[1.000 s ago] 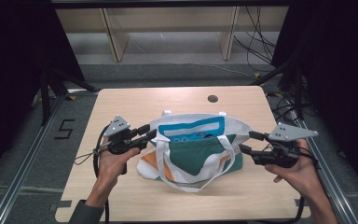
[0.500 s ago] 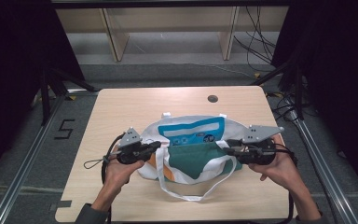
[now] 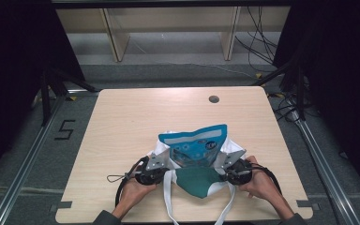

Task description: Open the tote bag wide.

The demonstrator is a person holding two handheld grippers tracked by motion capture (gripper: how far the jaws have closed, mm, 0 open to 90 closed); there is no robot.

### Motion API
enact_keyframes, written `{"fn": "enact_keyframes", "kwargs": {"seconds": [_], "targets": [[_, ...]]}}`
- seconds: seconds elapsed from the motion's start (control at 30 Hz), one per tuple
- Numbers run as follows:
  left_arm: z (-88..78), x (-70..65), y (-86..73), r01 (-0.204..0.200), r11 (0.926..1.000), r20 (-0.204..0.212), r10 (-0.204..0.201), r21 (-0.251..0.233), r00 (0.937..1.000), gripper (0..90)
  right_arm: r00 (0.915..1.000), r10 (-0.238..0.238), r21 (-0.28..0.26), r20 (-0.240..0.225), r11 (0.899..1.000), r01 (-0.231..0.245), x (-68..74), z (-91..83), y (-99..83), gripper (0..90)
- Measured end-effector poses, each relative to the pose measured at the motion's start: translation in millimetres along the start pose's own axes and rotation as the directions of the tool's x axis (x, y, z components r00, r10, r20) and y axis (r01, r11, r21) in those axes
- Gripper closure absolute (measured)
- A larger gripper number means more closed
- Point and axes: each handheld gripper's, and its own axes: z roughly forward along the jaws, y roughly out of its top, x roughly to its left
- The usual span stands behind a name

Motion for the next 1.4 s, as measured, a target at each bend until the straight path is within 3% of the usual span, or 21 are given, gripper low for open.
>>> {"fn": "enact_keyframes", "kwargs": {"seconds": [0.13, 0.23, 0.3, 0.37, 0.4, 0.43, 0.47, 0.57, 0.67, 0.7, 0.73, 0.83, 0.93, 1.0, 1.03, 1.1, 1.17, 1.23, 1.27, 1.3, 1.4], "targets": [[0.0, 2.0, -0.4, 0.016, 0.9999, 0.006, -0.016, -0.006, 0.9999, 88.2, 0.9992, 0.030, -0.003, -0.027, 1.000, -0.030, -2.5, -2.8, -2.3, 85.7], [-1.8, 2.1, 0.9, 0.013, 0.9999, 0.000, -0.013, -0.003, 0.9999, 84.7, 0.9994, 0.030, -0.016, -0.014, 0.999, -0.031, -1.4, -2.3, -2.5, 84.4], [-9.9, 4.9, 3.8, 0.023, 0.9996, -0.002, -0.023, -0.015, 0.9997, 78.0, 0.9989, 0.045, -0.027, -0.014, 0.999, -0.045, -1.7, -6.0, -2.3, 75.1], [-19.3, 7.2, 6.9, 0.030, 0.9986, -0.005, -0.031, -0.044, 0.9995, 72.5, 0.9981, 0.060, -0.037, -0.011, 0.997, -0.061, -1.5, -11.9, -2.3, 67.8], [-27.4, 10.0, 10.5, 0.047, 0.9958, 0.008, -0.047, -0.078, 0.9989, 68.3, 0.9975, 0.071, -0.096, -0.003, 0.993, -0.071, -5.3, -30.9, -2.5, 60.3], [-41.7, 15.8, 18.2, 0.095, 0.9861, 0.019, -0.093, -0.137, 0.9955, 64.0, 0.9963, 0.084, -0.127, -0.018, 0.988, -0.086, -6.6, -38.8, -2.6, 56.7], [-49.0, 18.8, 22.7, 0.112, 0.9788, 0.003, -0.113, -0.171, 0.9936, 60.6, 0.9956, 0.087, -0.172, -0.034, 0.981, -0.091, -8.6, -50.3, -2.5, 53.7], [-64.3, 30.6, 34.6, 0.073, 0.9718, -0.043, -0.084, -0.224, 0.9955, 52.5, 0.9945, 0.100, -0.300, -0.029, 0.948, -0.104, -13.8, -85.4, 1.0, 50.4], [-66.8, 36.9, 40.2, 0.036, 0.9728, -0.047, -0.048, -0.229, 0.9977, 50.5, 0.9920, 0.099, -0.426, 0.078, 0.903, -0.057, -14.4, -108.6, 7.3, 52.9], [-61.0, 40.7, 43.1, 0.044, 0.9799, -0.047, -0.054, -0.194, 0.9974, 48.9, 0.9870, 0.102, -0.417, 0.124, 0.908, -0.041, -14.2, -110.9, 9.4, 52.8], [-59.2, 43.6, 43.5, 0.011, 0.9854, -0.063, -0.021, -0.170, 0.9978, 47.9, 0.9834, 0.092, -0.395, 0.157, 0.919, -0.023, -15.2, -109.5, 10.6, 52.8], [-45.3, 47.6, 42.7, 0.014, 0.9929, -0.069, -0.022, -0.118, 0.9974, 49.0, 0.9810, 0.066, -0.316, 0.183, 0.949, -0.005, -20.5, -91.4, 13.0, 54.7], [-40.4, 54.5, 45.8, 0.001, 0.9927, -0.077, -0.010, -0.120, 0.9970, 67.4, 0.9750, 0.028, -0.210, 0.220, 0.977, 0.020, -29.0, -75.3, 16.3, 78.3], [-41.3, 62.1, 55.0, 0.001, 0.9868, -0.085, -0.015, -0.162, 0.9963, 77.5, 0.9652, 0.015, -0.218, 0.261, 0.975, 0.044, -39.9, -69.6, 20.7, 86.4], [-40.9, 63.6, 61.2, 0.022, 0.9807, -0.100, -0.042, -0.194, 0.9941, 80.6, 0.9577, 0.010, -0.233, 0.288, 0.971, 0.060, -46.6, -69.5, 24.5, 87.6], [-38.3, 70.9, 74.9, 0.037, 0.9703, -0.114, -0.066, -0.239, 0.9913, 84.4, 0.9471, 0.052, -0.260, 0.317, 0.965, 0.034, -57.7, -71.4, 33.2, 88.1], [-34.5, 75.2, 80.6, 0.043, 0.9686, -0.120, -0.074, -0.245, 0.9899, 85.3, 0.9340, 0.083, -0.267, 0.347, 0.963, 0.014, -70.0, -67.8, 40.0, 88.2], [-12.9, 92.1, 86.0, 0.051, 0.9746, -0.124, -0.080, -0.218, 0.9890, 85.2, 0.9277, 0.112, -0.257, 0.356, 0.966, -0.018, -81.9, -55.4, 39.6, 88.1], [-3.7, 97.4, 83.2, 0.045, 0.9826, -0.133, -0.070, -0.180, 0.9887, 85.1, 0.9287, 0.127, -0.252, 0.348, 0.967, -0.038, -86.6, -47.1, 37.3, 88.1], [8.5, 100.8, 78.3, 0.044, 0.9868, -0.135, -0.065, -0.156, 0.9887, 85.0, 0.9309, 0.150, -0.225, 0.333, 0.971, -0.076, -88.5, -39.0, 33.9, 88.0], [40.9, 105.4, 54.8, 0.088, 0.9950, -0.096, -0.092, -0.047, 0.9911, 84.2, 0.9423, 0.143, -0.170, 0.302, 0.981, -0.095, -97.6, -12.2, 20.7, 88.0]]}}
